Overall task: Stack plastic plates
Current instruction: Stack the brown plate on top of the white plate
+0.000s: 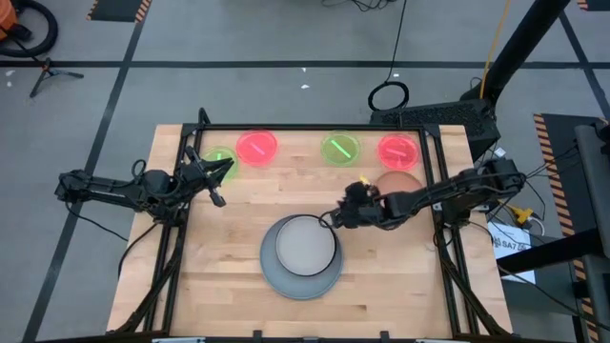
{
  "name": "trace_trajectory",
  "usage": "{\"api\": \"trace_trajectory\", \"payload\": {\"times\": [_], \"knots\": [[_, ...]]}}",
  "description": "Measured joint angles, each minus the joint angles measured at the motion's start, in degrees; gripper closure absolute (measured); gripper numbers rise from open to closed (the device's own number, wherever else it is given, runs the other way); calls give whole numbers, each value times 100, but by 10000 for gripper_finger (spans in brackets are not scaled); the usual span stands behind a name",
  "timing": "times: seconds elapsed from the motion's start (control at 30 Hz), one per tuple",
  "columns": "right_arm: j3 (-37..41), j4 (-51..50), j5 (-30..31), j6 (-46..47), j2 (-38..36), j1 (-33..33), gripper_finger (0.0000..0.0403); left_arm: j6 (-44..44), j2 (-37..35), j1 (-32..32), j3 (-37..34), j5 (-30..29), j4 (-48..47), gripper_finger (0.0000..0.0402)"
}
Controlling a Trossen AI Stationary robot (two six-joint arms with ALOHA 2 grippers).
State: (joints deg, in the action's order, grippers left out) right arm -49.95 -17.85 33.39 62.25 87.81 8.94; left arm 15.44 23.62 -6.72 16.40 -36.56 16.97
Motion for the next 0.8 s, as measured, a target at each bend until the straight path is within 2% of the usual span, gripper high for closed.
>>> {"api": "trace_trajectory", "payload": {"times": [0.17,0.3,0.37,0.43,0.8], "knots": [[0,-1652,-84,1654,0,-121,302,1,2,0,0,0,0,353],[0,-2794,-865,2567,-2,-275,299,25,2,0,0,0,-2,353],[0,-3187,-1277,2703,-2,-336,299,63,0,0,0,0,-4,353],[0,-3325,-1390,2709,-2,-340,299,76,1,0,0,0,-4,353],[0,-3368,-1110,2369,-2,-375,298,113,1,0,0,0,-4,353]]}}
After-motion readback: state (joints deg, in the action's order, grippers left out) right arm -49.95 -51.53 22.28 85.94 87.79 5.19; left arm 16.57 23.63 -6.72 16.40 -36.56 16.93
